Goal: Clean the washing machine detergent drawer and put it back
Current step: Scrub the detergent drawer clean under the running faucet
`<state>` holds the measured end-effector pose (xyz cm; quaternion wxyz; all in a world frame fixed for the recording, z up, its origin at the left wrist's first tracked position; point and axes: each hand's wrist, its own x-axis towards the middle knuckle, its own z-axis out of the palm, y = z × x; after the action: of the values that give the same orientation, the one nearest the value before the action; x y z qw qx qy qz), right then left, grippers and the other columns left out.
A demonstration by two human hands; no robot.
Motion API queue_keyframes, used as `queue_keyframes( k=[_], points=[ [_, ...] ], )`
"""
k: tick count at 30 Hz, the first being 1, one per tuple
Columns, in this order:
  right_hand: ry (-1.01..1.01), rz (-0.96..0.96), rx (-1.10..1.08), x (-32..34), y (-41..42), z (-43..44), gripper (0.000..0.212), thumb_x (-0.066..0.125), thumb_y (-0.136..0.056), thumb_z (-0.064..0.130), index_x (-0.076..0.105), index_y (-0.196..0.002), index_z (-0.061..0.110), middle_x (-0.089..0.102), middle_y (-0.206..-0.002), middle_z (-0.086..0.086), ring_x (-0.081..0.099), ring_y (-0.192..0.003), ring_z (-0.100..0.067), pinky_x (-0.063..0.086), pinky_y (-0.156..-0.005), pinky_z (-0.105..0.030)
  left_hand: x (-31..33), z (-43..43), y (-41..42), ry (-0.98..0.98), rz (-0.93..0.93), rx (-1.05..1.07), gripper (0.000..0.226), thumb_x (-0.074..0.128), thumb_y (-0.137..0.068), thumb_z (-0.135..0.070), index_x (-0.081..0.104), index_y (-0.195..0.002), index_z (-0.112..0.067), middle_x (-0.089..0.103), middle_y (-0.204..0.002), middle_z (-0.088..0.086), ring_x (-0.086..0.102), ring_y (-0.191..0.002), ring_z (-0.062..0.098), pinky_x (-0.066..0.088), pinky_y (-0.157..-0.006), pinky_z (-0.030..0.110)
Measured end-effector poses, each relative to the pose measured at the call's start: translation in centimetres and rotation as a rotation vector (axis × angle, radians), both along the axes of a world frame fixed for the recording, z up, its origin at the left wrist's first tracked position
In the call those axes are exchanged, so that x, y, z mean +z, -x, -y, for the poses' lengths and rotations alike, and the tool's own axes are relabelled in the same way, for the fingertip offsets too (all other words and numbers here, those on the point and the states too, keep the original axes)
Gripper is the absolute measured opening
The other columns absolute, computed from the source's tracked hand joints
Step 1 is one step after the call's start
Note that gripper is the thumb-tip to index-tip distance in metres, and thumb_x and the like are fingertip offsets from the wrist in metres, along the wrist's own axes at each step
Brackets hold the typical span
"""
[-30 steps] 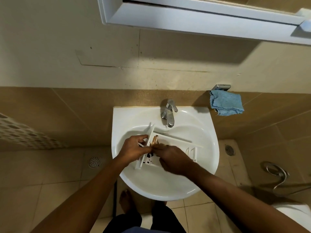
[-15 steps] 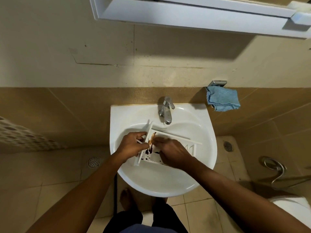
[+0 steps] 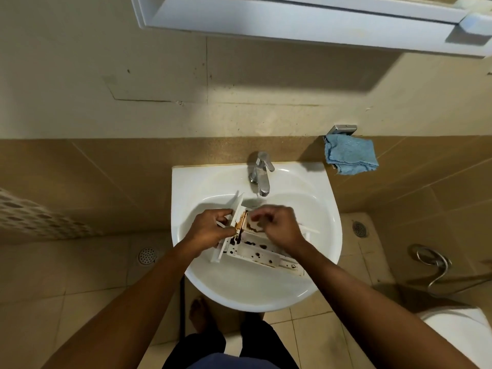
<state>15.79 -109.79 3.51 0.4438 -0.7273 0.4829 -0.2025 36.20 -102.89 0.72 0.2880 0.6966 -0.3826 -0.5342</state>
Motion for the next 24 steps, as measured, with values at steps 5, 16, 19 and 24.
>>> queue_keyframes(
  k=[5,16,19,24],
  points=[
    [-0.632,0.394,-0.721,0.1,-2.1,4.5,0.018,0.051,-0.086,-0.015,0.068,-0.081,-0.010,0.075,-0.090,-0.031,0.076,-0.085,-0.044,0.062,-0.090,-0.050,-0.3,0.2,0.2,0.004,-0.023,0.011,0.061,0.084,-0.082,-0.015,0.066,-0.139,-0.029,0.074,-0.110,-0.003,0.075,-0.093,0.022,0.065,-0.068,0.054],
    [-1.062,0.510,-0.558,-1.1,-1.4,7.1,0.036,0.025,-0.089,-0.012,0.058,-0.101,-0.013,0.075,-0.088,-0.025,0.077,-0.077,-0.033,0.065,-0.066,-0.034,-0.5,0.7,0.5,-0.009,-0.049,-0.003,0.063,0.085,-0.076,-0.023,0.068,-0.136,-0.029,0.075,-0.106,-0.001,0.077,-0.090,0.023,0.065,-0.068,0.054],
    [-0.955,0.268,-0.465,-0.2,-0.3,6.6,0.040,0.026,-0.087,-0.014,0.066,-0.093,-0.012,0.073,-0.094,-0.026,0.077,-0.079,-0.033,0.065,-0.070,-0.035,-0.3,0.8,0.7,-0.001,-0.035,-0.016,0.059,0.085,-0.082,-0.019,0.067,-0.138,-0.027,0.073,-0.106,-0.003,0.076,-0.091,0.023,0.065,-0.069,0.053],
    [-0.703,0.163,-0.389,0.5,-2.5,2.1,0.032,0.046,-0.089,-0.009,0.077,-0.096,-0.002,0.079,-0.095,-0.019,0.077,-0.096,-0.037,0.060,-0.094,-0.050,-0.3,0.9,0.9,-0.005,-0.021,0.002,0.057,0.085,-0.081,-0.018,0.069,-0.135,-0.023,0.073,-0.103,-0.002,0.075,-0.088,0.025,0.066,-0.067,0.050]
  ],
)
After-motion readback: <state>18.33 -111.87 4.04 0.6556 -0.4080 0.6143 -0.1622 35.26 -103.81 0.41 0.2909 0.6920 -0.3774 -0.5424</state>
